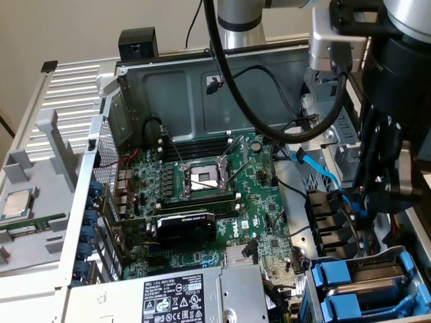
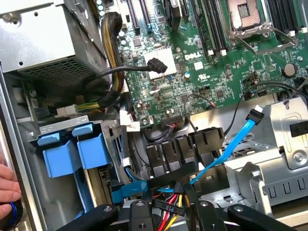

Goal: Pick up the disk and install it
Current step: 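Insert the first disk wire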

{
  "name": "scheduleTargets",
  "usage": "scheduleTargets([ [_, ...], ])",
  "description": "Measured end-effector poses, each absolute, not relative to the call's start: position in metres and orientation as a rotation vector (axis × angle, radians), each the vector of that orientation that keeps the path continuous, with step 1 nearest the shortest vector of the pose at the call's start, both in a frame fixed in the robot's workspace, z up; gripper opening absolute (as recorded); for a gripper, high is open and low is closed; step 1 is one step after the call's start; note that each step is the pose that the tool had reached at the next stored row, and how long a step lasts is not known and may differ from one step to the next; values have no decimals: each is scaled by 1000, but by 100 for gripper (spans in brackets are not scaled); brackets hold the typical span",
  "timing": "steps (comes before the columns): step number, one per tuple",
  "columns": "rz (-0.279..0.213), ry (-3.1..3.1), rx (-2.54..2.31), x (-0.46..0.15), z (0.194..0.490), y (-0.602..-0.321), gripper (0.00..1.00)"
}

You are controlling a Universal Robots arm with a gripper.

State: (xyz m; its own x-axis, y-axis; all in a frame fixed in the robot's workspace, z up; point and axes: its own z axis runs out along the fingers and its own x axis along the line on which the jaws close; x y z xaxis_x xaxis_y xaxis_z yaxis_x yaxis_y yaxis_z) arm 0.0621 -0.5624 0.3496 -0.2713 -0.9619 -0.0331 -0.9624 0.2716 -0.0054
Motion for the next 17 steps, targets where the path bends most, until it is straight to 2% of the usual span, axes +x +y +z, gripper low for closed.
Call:
scheduleTargets([
  [8, -34, 2503, -1895, 59, 357, -562, 35],
  [17, -128, 2526, -1911, 58, 360, -562, 35],
])
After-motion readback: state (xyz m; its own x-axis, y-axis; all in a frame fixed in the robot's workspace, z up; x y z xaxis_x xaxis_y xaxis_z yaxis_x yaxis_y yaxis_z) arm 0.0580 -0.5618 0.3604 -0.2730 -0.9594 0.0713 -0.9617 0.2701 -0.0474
